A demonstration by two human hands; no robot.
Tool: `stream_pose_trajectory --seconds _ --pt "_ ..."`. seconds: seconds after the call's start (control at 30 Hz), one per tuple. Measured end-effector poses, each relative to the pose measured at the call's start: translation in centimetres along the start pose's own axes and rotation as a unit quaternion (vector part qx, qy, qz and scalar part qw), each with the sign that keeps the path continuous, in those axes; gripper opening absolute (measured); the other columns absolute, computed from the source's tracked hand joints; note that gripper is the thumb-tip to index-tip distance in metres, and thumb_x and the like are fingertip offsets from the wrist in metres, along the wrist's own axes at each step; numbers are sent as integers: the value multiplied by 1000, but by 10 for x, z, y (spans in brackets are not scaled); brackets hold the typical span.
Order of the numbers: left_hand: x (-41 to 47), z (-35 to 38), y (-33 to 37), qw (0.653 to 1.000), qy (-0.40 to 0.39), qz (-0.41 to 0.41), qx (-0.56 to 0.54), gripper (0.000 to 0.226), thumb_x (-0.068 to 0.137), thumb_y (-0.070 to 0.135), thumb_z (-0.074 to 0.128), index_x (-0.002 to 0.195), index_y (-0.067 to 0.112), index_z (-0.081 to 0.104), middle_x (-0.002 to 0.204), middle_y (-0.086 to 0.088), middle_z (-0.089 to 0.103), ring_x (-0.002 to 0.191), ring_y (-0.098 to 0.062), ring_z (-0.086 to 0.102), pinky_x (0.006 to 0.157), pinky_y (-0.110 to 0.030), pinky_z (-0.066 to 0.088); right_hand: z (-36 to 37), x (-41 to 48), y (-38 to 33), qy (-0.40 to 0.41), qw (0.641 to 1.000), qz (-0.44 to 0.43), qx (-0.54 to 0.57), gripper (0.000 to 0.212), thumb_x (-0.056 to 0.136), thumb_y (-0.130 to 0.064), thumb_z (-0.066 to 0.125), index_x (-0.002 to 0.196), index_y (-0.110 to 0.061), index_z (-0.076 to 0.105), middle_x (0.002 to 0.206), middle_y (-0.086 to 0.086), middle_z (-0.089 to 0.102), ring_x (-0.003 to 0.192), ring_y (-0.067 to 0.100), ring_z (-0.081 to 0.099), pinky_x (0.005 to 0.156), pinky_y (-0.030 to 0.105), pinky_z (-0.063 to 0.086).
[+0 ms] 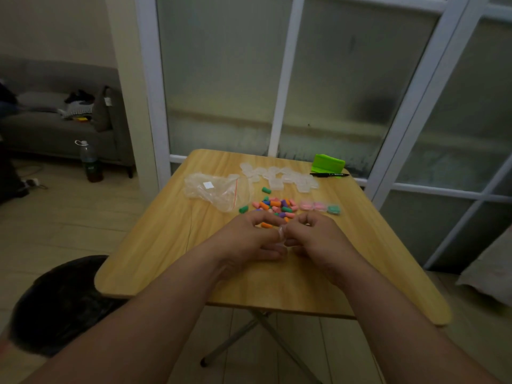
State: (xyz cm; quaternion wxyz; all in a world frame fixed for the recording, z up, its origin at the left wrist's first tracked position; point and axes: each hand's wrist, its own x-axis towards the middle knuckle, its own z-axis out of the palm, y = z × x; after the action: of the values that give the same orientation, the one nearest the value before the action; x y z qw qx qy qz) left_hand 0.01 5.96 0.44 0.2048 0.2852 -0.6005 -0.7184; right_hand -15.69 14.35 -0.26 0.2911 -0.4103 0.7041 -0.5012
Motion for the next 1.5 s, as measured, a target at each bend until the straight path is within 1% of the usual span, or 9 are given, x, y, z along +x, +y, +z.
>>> stream_pose_trajectory --seconds 0.3,0.47,0.73,0.87,0.97,1.1,1.2,1.33,1.5 --pt "9 -4 -5 1000 3 -23 6 27 95 4 69 122 1 66 102 -28 72 91 -34 73 83 -40 65 3 8 3 5 999 2 -37 47 55 -52 73 89 -19 70 79 5 78 85 28 76 89 60 61" --pt "7 -11 3 997 13 -30 -71 23 99 3 61 121 4 69 106 -26 66 92 -37 72 74 -37 66 -3 12 9 20 1000 -7 -10 15 79 -25 72 93 -21 73 95 11 79 89 35 77 84 61 61" --pt "8 -5 4 984 13 -36 -175 26 102 -1 55 128 -4 57 114 -30 73 107 -39 74 86 -41 62 -8 13 9 53 998 -20 -25 11 101 -26 70 101 -22 80 94 2 78 81 16 70 61 30 54" --pt "2 3 -7 981 -103 -93 -134 36 97 -13 50 130 -4 59 115 -27 68 94 -29 73 85 -36 64 -9 10 4 10 992 -70 -100 15 102 -30 69 105 -26 83 104 -9 78 95 3 68 80 27 54" --pt "3 10 -13 982 -136 -90 -100 39 94 -11 47 125 5 62 100 -15 67 77 -16 62 67 -25 54 -5 8 2 -26 990 -76 -117 15 101 -31 69 108 -27 83 104 -13 78 98 -2 69 83 24 54" --pt "4 9 -6 980 -102 -120 -121 24 103 23 54 122 12 62 79 -6 60 62 -13 50 51 -21 35 -7 9 0 -26 994 -74 -74 24 103 -37 65 95 -22 82 86 -9 77 76 -3 67 67 13 48" --pt "11 -2 -2 980 -43 -117 -158 45 105 55 47 120 17 66 74 -2 57 56 -12 45 46 -20 27 -5 13 0 14 999 -30 -34 33 106 -45 58 103 -21 80 93 -2 76 77 11 65 70 30 50" --pt "17 -21 7 965 93 -54 -240 51 109 51 38 126 11 65 82 -5 59 57 -12 44 46 -21 29 -7 21 8 105 991 -13 -82 20 108 -35 57 107 -27 75 99 -3 73 85 13 66 73 32 51" --pt "15 -34 12 943 126 -33 -305 48 106 45 40 132 9 60 106 -12 59 62 -16 49 54 -27 37 2 28 18 124 975 -58 -176 11 101 -23 69 109 -29 75 107 -11 70 97 5 63 76 25 46"
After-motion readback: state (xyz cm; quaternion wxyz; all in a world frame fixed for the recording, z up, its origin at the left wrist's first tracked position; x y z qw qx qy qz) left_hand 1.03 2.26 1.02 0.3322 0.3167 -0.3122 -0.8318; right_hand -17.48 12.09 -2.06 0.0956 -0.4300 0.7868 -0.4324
